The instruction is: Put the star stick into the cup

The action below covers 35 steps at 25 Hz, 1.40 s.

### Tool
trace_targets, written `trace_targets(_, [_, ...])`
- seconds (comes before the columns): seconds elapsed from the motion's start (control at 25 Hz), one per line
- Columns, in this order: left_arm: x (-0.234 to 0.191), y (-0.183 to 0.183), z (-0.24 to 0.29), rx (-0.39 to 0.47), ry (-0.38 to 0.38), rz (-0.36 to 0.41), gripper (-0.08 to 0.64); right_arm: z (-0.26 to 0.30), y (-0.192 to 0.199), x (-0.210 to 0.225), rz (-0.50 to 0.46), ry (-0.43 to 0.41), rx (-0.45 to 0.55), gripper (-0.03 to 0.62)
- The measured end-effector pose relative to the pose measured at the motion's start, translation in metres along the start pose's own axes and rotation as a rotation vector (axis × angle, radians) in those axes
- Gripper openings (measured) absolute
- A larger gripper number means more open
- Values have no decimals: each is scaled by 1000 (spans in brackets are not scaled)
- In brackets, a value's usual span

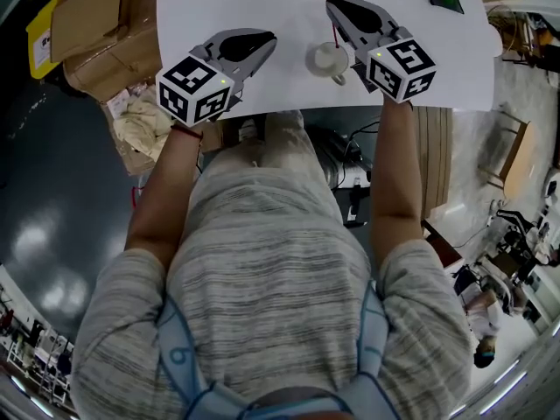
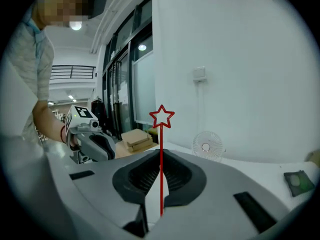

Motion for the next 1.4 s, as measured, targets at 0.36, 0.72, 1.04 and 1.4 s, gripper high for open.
trace_targets(0.36, [9, -7, 1, -2, 24, 38, 17, -43, 7, -1, 141, 139, 217, 20])
trace_targets(0.72, [19, -10, 4, -1, 31, 39, 17, -54, 41, -3, 224, 206, 222, 20])
trace_targets(1.04, [19, -9, 6, 4, 28, 36, 17, -46, 67, 0, 285, 221, 169, 21])
trace_targets(1.4, [20, -13, 4, 12, 18, 42, 17, -56, 48, 2, 250, 225, 186, 21])
Point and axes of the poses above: the fingertips, and each gripper's own axes: z forward along the fingers, x to its right, y out of its underside, the point moved 4 cm from there along -z, backward along the fingers, and after that the axes turned 11 degrees about -y, right-handed, at the moved point
